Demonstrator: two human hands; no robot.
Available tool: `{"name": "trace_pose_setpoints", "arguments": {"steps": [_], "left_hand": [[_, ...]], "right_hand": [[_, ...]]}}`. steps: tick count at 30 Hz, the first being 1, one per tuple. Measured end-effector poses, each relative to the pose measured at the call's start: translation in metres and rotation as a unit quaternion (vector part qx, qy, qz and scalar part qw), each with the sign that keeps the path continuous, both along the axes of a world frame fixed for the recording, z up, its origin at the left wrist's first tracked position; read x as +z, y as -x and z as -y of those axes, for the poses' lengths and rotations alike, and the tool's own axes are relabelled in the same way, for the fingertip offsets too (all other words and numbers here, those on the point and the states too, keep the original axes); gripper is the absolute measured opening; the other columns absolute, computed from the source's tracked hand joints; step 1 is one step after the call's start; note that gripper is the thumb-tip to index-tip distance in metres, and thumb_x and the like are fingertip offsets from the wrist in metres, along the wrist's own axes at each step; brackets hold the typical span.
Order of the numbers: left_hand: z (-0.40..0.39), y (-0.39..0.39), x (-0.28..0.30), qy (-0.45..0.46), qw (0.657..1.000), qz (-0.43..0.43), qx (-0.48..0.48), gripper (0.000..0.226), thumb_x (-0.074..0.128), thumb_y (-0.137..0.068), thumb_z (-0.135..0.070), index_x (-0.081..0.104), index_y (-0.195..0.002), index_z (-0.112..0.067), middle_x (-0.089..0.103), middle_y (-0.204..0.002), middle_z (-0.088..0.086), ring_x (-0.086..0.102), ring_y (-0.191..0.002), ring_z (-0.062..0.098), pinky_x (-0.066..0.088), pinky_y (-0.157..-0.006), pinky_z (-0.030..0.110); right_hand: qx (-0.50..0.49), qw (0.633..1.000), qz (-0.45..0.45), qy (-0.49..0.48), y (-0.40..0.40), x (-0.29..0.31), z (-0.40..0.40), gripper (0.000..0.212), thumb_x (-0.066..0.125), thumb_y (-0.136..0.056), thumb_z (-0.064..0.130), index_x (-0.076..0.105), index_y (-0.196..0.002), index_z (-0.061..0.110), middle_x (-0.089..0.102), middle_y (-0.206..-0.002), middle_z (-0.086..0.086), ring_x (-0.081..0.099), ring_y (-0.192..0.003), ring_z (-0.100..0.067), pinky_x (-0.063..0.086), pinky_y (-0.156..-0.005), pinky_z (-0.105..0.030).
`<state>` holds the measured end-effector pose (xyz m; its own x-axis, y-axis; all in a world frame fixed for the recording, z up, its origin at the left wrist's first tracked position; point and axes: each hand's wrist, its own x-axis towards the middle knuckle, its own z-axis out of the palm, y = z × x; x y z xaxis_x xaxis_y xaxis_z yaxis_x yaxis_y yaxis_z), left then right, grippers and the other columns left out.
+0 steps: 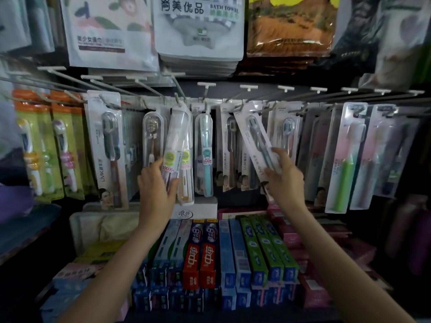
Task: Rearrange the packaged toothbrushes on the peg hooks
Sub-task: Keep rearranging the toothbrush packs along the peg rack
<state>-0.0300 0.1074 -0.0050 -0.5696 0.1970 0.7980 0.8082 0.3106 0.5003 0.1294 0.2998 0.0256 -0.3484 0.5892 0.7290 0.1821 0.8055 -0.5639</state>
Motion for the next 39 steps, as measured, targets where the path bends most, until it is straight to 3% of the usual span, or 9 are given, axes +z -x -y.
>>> {"name": "trace_pose_setpoints", "arguments": {"steps": [7,11,14,18,24,27,31,34,39], "left_hand": [[-0.001,0.004,0.000,0.001,1.000,-0.003,0.005,0.052,0.059,-0.088,-0.017,0.038,-0.133,-0.003,0.046,-0.122,0.020,0.040,-0.113,0.031,0.026,-0.086,0.025],[-0.004,0.004,-0.001,-0.003,1.000,-0.007,0.005,0.051,0.060,-0.087,-0.015,0.040,-0.131,-0.001,0.047,-0.120,0.022,0.040,-0.111,0.033,0.027,-0.086,0.027],[-0.004,0.005,-0.002,-0.001,1.000,-0.008,0.004,0.052,0.059,-0.088,-0.016,0.038,-0.133,-0.002,0.045,-0.121,0.021,0.039,-0.112,0.031,0.026,-0.087,0.024],[-0.001,0.009,-0.002,0.001,1.000,-0.010,0.005,0.053,0.058,-0.089,-0.019,0.036,-0.135,-0.005,0.044,-0.121,0.019,0.038,-0.113,0.029,0.025,-0.088,0.022],[-0.002,0.008,-0.002,-0.002,1.000,-0.013,0.011,0.052,0.059,-0.088,-0.016,0.038,-0.134,-0.004,0.045,-0.120,0.019,0.039,-0.112,0.029,0.025,-0.087,0.022],[0.000,0.006,-0.002,-0.005,1.000,-0.019,0.013,0.052,0.059,-0.088,-0.016,0.038,-0.134,-0.005,0.046,-0.118,0.018,0.040,-0.110,0.027,0.023,-0.084,0.018],[0.004,0.008,-0.001,0.005,0.999,-0.033,0.034,0.052,0.060,-0.087,-0.019,0.040,-0.133,-0.005,0.049,-0.114,0.017,0.042,-0.105,0.028,0.026,-0.084,0.023],[0.004,0.007,-0.001,0.011,0.999,-0.027,0.040,0.052,0.060,-0.087,-0.019,0.040,-0.134,-0.005,0.049,-0.116,0.017,0.042,-0.107,0.027,0.026,-0.085,0.022],[-0.003,0.003,-0.003,-0.011,1.000,-0.003,-0.005,0.051,0.057,-0.089,-0.019,0.037,-0.134,-0.005,0.044,-0.121,0.016,0.037,-0.110,0.023,0.025,-0.086,0.020]], "right_hand": [[-0.073,0.993,0.009,-0.089,0.004,-0.007,-0.005,0.047,0.047,-0.092,0.005,0.039,-0.135,0.020,0.055,-0.118,-0.012,0.051,-0.064,-0.023,0.035,-0.054,-0.027],[-0.021,0.997,-0.054,-0.044,0.011,-0.019,-0.009,0.041,0.049,-0.093,0.011,0.040,-0.132,0.018,0.060,-0.105,-0.013,0.056,-0.069,-0.023,0.042,-0.056,-0.032],[0.014,0.998,-0.066,0.019,0.022,-0.022,-0.001,0.041,0.048,-0.093,0.011,0.037,-0.132,0.019,0.049,-0.107,-0.004,0.057,-0.081,-0.025,0.052,-0.070,-0.043],[-0.020,0.998,-0.046,-0.046,0.036,-0.025,0.013,0.036,0.055,-0.089,0.007,0.045,-0.123,0.002,0.040,-0.120,-0.016,0.045,-0.106,-0.027,0.042,-0.088,-0.027],[0.147,0.989,0.022,0.009,0.085,-0.022,0.043,0.050,0.066,-0.084,0.027,0.045,-0.123,0.005,0.044,-0.120,-0.009,0.043,-0.111,-0.018,0.039,-0.094,-0.026],[0.177,0.982,0.005,0.066,0.109,-0.021,0.049,0.046,0.068,-0.082,0.024,0.045,-0.118,0.008,0.054,-0.113,-0.007,0.052,-0.105,-0.019,0.046,-0.086,-0.027],[0.199,0.977,-0.040,0.072,0.108,-0.021,0.049,0.040,0.056,-0.090,0.009,0.040,-0.126,0.011,0.057,-0.111,-0.004,0.057,-0.092,-0.013,0.045,-0.069,-0.007],[0.174,0.983,-0.051,0.041,0.088,-0.018,0.040,0.048,0.051,-0.089,0.001,0.037,-0.133,0.012,0.051,-0.120,-0.007,0.053,-0.092,-0.013,0.050,-0.074,-0.022],[0.140,0.989,-0.017,-0.044,0.056,0.011,0.017,0.047,0.047,-0.086,-0.008,0.044,-0.129,0.009,0.052,-0.121,-0.015,0.052,-0.091,-0.021,0.042,-0.069,-0.029]]}}
